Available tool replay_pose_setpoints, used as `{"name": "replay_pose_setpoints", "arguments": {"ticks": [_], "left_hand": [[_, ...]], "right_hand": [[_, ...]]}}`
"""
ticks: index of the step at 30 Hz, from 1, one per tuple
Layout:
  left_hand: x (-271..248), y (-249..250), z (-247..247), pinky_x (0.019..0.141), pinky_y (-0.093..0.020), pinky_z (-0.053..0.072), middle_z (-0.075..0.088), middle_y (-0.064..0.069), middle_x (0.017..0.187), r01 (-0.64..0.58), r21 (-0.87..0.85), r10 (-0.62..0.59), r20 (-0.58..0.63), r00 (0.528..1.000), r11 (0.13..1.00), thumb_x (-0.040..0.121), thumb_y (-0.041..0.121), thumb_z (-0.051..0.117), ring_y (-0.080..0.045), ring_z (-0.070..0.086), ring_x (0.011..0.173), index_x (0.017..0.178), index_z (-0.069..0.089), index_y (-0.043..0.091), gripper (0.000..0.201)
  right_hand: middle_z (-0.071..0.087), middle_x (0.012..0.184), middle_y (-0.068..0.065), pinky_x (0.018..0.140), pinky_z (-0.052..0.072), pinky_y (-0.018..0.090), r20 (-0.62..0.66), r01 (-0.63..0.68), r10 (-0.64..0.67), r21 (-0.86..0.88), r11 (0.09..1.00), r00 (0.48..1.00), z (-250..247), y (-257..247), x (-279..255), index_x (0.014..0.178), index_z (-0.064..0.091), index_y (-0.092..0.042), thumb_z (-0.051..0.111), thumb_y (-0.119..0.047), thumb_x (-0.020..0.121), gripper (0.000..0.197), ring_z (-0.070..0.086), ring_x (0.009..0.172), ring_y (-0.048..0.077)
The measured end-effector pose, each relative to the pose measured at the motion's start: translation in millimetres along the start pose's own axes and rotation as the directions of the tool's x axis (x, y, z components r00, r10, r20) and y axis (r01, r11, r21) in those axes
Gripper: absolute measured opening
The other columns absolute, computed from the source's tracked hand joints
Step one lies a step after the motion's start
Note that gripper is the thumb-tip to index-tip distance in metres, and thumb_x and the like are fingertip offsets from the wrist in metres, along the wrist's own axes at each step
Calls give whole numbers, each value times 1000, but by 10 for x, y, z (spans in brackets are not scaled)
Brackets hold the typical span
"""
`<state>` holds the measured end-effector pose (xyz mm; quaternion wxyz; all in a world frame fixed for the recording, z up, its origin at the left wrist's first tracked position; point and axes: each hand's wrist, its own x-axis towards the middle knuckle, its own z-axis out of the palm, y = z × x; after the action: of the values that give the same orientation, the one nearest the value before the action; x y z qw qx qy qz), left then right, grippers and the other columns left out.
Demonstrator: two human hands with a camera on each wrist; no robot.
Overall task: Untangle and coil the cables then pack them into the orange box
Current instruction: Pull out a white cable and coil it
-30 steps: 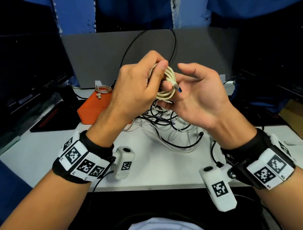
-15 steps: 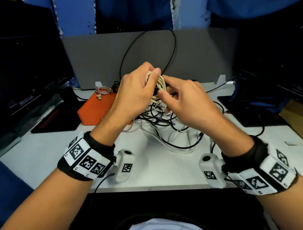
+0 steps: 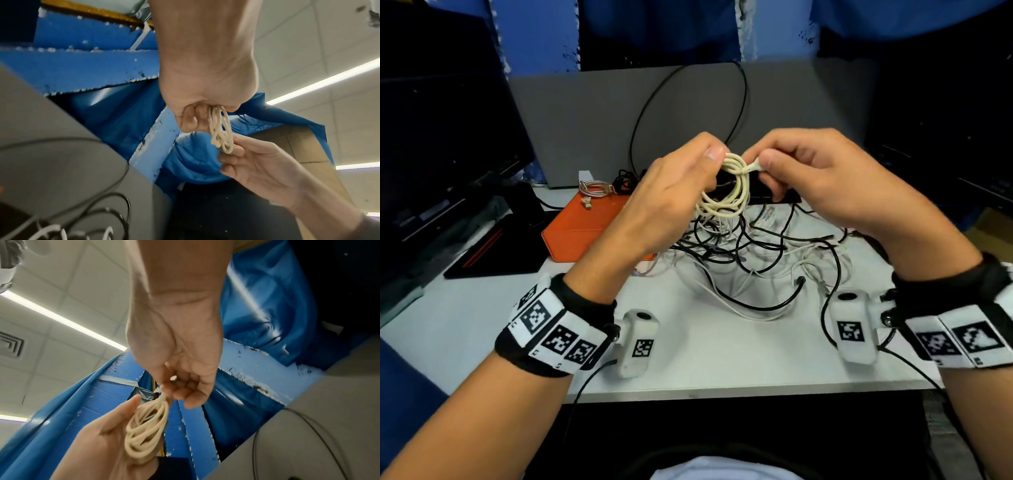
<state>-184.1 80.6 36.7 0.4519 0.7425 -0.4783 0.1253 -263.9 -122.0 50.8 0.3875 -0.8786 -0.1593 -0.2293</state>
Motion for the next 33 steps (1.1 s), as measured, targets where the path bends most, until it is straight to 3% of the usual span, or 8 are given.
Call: {"name": "replay_pose_setpoints", "arguments": {"ticks": [5,11,15,18,21,25,29,33], "left_hand": [[19,-1,100,55,-12,38,50,15,72,109,-351,-119,-6,993,930,112,28,30,0,49,58,119,54,0,37],[9,27,136,53,-32,23,39,-1,74,176,-575,-176,57,983,799,106,37,35,-15,29,60,118,57,14,34],[-30,29,96,53,-31,28,46,3,70,79,-275,-74,30,997,958,110,34,33,-12,39,59,119,52,13,30],[-69,57,53,53,-44,35,49,-18,69,5,-1,-5,58,998,1000,112,35,32,-31,43,58,121,49,16,27],[-73,95,17,48,-27,31,47,1,58,-26,114,12,117,993,993,107,47,39,-10,41,49,123,44,19,32],[-45,105,-22,59,-18,45,64,13,78,-56,265,3,197,980,963,83,72,60,2,62,71,128,36,29,67],[3,65,-84,62,-21,43,62,16,76,-36,355,-10,127,992,934,73,80,56,7,59,71,131,34,35,77],[54,22,-137,64,-9,40,59,38,75,25,270,-23,-10,1000,963,77,70,66,14,58,72,130,45,26,72]], "right_hand": [[61,81,7,70,55,38,-172,-57,113,301,952,979,226,-47,47,98,67,-15,64,-21,102,7,56,73,19],[75,101,19,69,65,47,-166,-117,193,382,917,967,422,-120,32,109,69,-11,48,-37,109,33,74,88,35],[71,65,10,61,61,38,-186,-98,107,61,993,977,342,-130,15,84,66,-5,46,-38,109,46,71,55,20],[61,54,9,56,45,27,-187,-108,78,-158,982,979,300,-129,-1,70,54,-11,47,-43,108,50,54,46,8],[46,55,4,54,36,34,-185,-111,62,-267,957,981,238,-158,-1,69,48,-11,48,-50,105,54,40,52,14],[40,54,-6,48,31,21,-206,-99,45,-263,960,978,195,-183,-21,61,43,-20,51,-43,106,51,40,51,8],[57,58,-4,53,43,30,-212,-20,-1,-99,995,977,237,-166,-1,92,72,-23,50,-40,108,32,54,48,9],[65,63,14,57,51,32,-272,41,-24,56,998,962,283,-128,19,126,69,-31,53,-37,106,27,61,46,20]]}}
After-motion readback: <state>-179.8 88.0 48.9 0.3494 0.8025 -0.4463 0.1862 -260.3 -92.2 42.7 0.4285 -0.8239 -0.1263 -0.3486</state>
